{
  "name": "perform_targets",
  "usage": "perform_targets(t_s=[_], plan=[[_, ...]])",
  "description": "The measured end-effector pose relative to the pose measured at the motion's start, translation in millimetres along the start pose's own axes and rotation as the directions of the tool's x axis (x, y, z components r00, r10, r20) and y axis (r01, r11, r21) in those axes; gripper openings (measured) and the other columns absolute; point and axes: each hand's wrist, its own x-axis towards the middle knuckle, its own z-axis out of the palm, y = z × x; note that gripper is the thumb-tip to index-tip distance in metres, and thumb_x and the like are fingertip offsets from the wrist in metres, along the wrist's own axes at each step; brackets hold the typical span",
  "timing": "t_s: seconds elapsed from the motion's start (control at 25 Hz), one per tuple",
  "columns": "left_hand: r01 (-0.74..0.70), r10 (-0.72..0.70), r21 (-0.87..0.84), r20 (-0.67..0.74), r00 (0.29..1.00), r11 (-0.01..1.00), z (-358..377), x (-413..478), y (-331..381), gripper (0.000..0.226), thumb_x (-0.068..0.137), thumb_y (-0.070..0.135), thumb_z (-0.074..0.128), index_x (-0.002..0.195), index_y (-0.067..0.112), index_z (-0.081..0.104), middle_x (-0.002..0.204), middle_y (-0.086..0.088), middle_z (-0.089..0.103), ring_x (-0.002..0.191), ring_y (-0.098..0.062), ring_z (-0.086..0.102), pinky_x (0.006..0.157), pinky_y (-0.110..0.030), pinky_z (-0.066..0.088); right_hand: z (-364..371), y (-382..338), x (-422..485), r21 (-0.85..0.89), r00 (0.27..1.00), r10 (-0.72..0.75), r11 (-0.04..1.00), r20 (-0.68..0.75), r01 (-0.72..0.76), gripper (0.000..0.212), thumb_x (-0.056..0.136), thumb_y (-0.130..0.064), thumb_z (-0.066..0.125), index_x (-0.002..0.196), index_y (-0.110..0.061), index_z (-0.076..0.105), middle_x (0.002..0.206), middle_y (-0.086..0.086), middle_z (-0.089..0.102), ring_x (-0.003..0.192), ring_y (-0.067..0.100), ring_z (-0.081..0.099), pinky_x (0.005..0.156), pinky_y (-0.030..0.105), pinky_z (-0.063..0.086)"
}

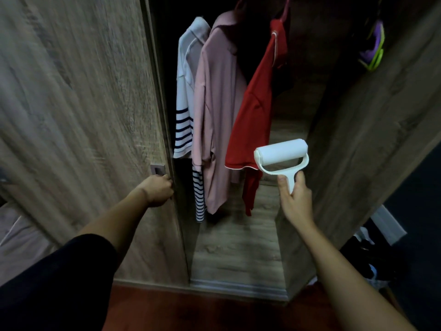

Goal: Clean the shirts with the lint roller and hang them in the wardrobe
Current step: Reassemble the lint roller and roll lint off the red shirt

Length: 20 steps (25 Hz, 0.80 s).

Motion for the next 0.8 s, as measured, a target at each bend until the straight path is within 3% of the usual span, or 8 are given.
perform_targets(t_s=[0.12,0.24,0.28,0.36,0.44,0.52,0.64,0.8], plan=[[-0.086,0.056,-0.027,-0.567,0.822,0.996,-19,18,7,0.033,0.082,0.024,0.04,0.076,0.008,0.069,0.081,-0.009,0.065,0.078,-0.027,0.063,0.063,-0.032,0.053,-2,0,5,0.03,0.999,0.033,0.999,-0.024,-0.033,0.019,0.093,-0.033,0.051,0.099,-0.015,0.048,0.072,-0.005,0.06,0.061,0.0,0.056,0.051,0.007,0.038],[-0.13,-0.26,-0.376,-0.814,0.519,0.917,-68,45,19,0.031,0.084,0.025,0.049,0.075,0.003,0.068,0.067,-0.013,0.06,0.065,-0.03,0.058,0.062,-0.035,0.051,-6,1,13,0.034,0.996,0.066,0.997,-0.057,-0.064,0.023,0.093,-0.034,0.05,0.099,-0.013,0.049,0.077,0.001,0.062,0.065,0.002,0.056,0.054,0.015,0.04],[-0.135,-0.448,-0.571,-0.75,0.487,0.81,-89,51,25,0.031,0.086,0.026,0.051,0.086,0.0,0.069,0.07,-0.015,0.061,0.069,-0.032,0.057,0.065,-0.038,0.051,-7,1,14,0.038,0.996,0.072,0.997,-0.06,-0.069,0.021,0.093,-0.034,0.05,0.098,-0.013,0.048,0.076,-0.001,0.062,0.064,0.001,0.057,0.054,0.013,0.04],[-0.139,-0.741,-0.9,-0.42,0.524,0.412,-129,69,31,0.048,0.088,0.032,0.057,0.119,-0.004,0.058,0.091,-0.023,0.065,0.09,-0.037,0.058,0.081,-0.042,0.048,-12,1,21,0.043,0.995,0.061,0.997,-0.073,-0.058,0.016,0.093,-0.031,0.05,0.096,-0.015,0.047,0.071,-0.006,0.06,0.061,-0.005,0.057,0.051,0.008,0.039],[-0.128,-0.79,-0.986,-0.161,0.592,0.105,-152,85,24,0.059,0.088,0.035,0.06,0.129,-0.007,0.047,0.109,-0.029,0.06,0.107,-0.04,0.053,0.093,-0.039,0.038,-16,3,32,0.047,0.995,0.051,0.998,-0.085,-0.047,0.016,0.093,-0.03,0.05,0.098,-0.015,0.048,0.07,-0.01,0.059,0.061,-0.008,0.057,0.051,0.009,0.039],[-0.159,-0.815,-0.985,-0.146,0.56,0.068,-162,97,17,0.039,0.09,0.027,0.059,0.108,-0.008,0.059,0.101,-0.03,0.058,0.102,-0.04,0.054,0.084,-0.033,0.033,-18,4,46,0.053,0.994,0.05,0.998,-0.1,-0.044,0.021,0.093,-0.031,0.05,0.101,-0.011,0.048,0.072,-0.005,0.061,0.063,0.002,0.059,0.055,0.02,0.039],[-0.261,-0.882,-0.953,-0.249,0.4,0.151,-157,91,7,0.023,0.09,0.018,0.058,0.08,-0.003,0.06,0.082,-0.024,0.057,0.083,-0.034,0.055,0.069,-0.029,0.029,-10,2,70,0.101,0.989,0.067,0.993,-0.131,-0.054,0.026,0.094,-0.029,0.051,0.105,-0.006,0.045,0.085,0.005,0.062,0.073,0.02,0.058,0.061,0.025,0.035],[-0.253,-0.91,-0.935,-0.316,0.27,0.25,-133,56,-14,0.021,0.093,0.021,0.055,0.082,0.003,0.06,0.075,-0.014,0.063,0.07,-0.027,0.059,0.064,-0.031,0.036,20,-17,98,0.229,0.998,0.047,0.973,-0.047,-0.035,0.016,0.096,-0.025,0.045,0.099,-0.011,0.039,0.074,0.009,0.057,0.055,0.009,0.055,0.049,0.018,0.039]])
